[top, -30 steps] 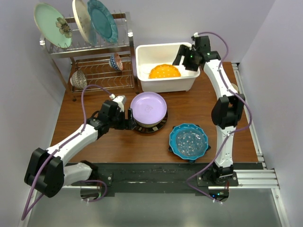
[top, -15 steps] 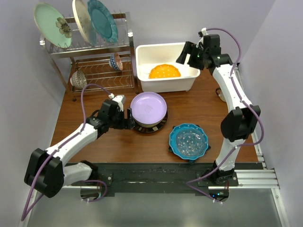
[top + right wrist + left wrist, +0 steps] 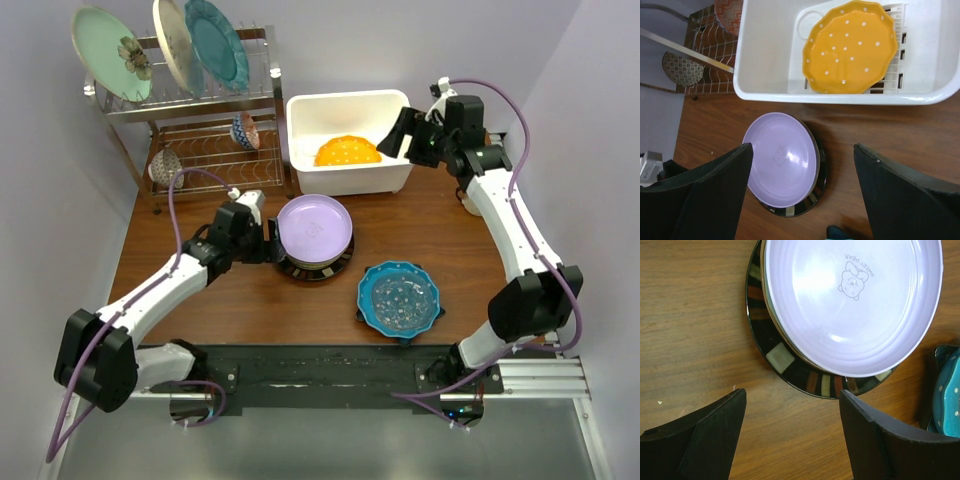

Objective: Place the plates into the plastic bin on the countertop
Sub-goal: Pick up the plate at the center of the board, then place the plate in the plastic bin.

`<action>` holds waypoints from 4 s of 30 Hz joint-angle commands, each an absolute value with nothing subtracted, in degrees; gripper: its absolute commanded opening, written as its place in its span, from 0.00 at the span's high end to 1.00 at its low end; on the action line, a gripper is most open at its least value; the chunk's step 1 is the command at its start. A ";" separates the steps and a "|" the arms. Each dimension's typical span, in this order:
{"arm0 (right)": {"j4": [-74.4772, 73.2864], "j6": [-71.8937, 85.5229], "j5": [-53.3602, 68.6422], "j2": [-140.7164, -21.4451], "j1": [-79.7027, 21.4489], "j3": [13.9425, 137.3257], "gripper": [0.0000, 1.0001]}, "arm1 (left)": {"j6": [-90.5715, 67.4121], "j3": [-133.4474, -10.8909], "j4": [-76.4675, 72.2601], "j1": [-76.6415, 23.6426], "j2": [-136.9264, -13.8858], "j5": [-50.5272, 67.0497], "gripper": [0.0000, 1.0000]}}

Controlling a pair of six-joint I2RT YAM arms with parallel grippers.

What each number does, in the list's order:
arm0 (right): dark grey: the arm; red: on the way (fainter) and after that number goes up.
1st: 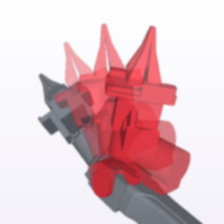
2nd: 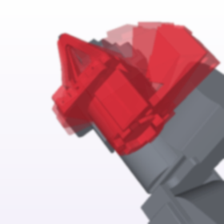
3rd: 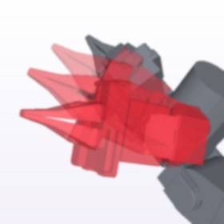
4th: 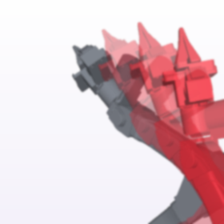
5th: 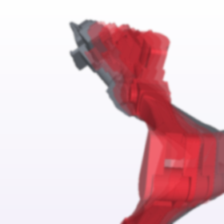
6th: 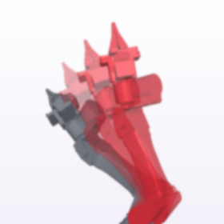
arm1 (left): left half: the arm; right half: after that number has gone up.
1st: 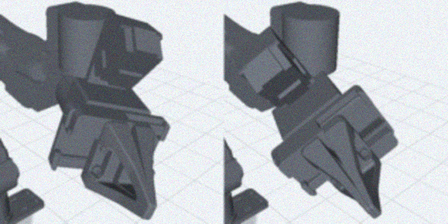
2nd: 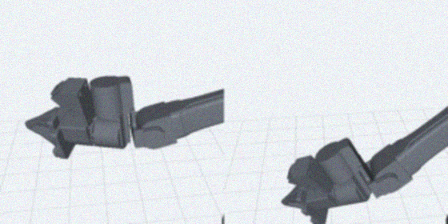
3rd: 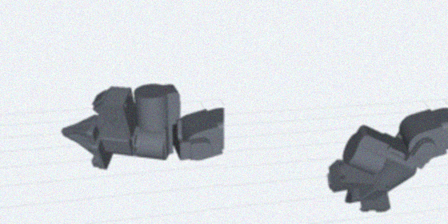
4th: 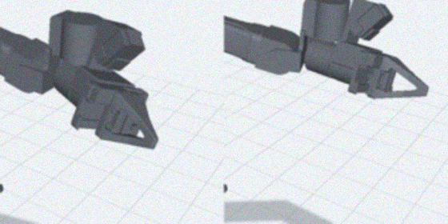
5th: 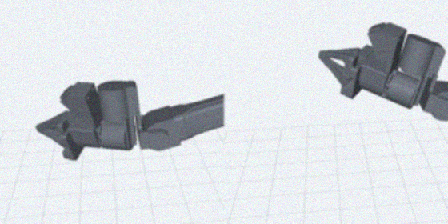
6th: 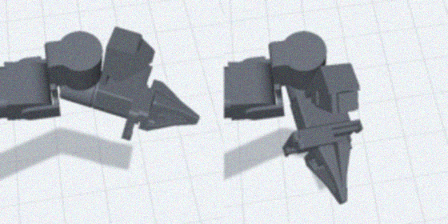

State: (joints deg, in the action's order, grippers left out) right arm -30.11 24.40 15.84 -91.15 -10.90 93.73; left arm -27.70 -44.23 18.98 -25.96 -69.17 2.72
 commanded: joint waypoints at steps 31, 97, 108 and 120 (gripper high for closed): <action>-22.50 25.14 22.50 -77.96 -16.17 70.67 0.17 | -31.46 -55.19 11.60 -25.58 -86.22 -3.25 0.68; 2.20 35.33 42.10 -86.66 -18.81 52.47 0.44 | -35.77 -48.78 0.97 -22.24 -76.20 16.08 1.00; 2.11 35.42 43.33 -87.10 -19.25 52.82 0.94 | -34.72 -48.25 -1.06 -22.24 -74.79 17.14 1.00; 0.18 34.10 41.92 -85.78 -19.34 53.79 1.00 | -30.41 -49.48 5.36 -22.24 -73.04 10.12 0.29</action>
State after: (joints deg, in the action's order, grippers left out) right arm -0.03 34.94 41.23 -87.35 -19.09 52.69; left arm -32.42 -47.99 3.53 -22.50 -74.54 13.47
